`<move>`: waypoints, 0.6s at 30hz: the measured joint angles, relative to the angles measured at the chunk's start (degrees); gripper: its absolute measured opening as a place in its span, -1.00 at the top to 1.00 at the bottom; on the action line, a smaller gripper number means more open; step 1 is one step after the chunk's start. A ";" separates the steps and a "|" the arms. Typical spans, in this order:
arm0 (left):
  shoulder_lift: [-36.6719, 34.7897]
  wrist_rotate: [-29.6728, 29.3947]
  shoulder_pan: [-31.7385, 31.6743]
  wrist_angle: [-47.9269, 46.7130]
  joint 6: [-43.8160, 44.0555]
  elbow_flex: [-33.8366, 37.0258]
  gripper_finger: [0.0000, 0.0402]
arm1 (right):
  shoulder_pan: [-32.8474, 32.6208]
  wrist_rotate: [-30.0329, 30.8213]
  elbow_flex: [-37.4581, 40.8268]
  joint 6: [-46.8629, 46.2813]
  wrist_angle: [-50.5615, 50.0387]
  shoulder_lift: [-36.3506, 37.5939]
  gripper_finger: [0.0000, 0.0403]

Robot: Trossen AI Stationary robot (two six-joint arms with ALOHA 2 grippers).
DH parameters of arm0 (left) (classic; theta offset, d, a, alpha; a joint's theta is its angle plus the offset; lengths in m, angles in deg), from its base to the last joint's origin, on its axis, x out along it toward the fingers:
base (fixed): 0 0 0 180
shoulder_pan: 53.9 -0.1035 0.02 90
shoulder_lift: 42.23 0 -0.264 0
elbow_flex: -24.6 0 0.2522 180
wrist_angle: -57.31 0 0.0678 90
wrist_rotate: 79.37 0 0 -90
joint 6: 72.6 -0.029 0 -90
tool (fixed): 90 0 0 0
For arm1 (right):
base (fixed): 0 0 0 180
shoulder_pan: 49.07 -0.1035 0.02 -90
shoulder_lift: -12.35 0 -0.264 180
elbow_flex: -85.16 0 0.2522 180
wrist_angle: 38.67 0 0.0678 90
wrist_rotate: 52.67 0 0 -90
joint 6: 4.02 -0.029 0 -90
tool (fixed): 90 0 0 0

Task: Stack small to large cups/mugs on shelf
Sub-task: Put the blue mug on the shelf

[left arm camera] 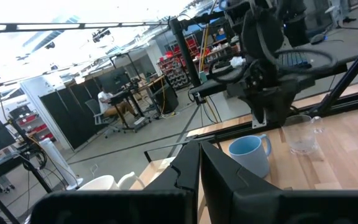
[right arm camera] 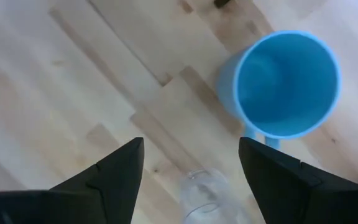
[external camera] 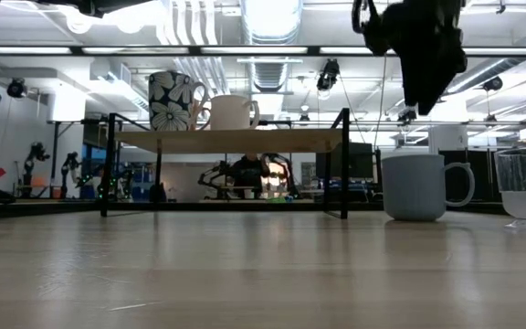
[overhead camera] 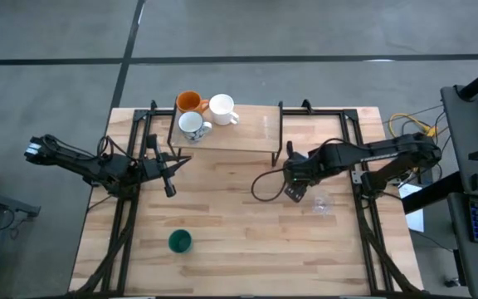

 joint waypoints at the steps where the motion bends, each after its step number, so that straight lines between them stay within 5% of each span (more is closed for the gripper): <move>1: 0.00 0.00 0.00 0.00 -0.01 0.00 1.00 | 0.28 0.55 0.49 0.26 0.03 0.00 -0.28; 18: 0.00 -0.01 0.00 0.00 -0.92 0.07 1.00 | 6.95 2.39 11.44 8.23 11.96 0.00 -0.28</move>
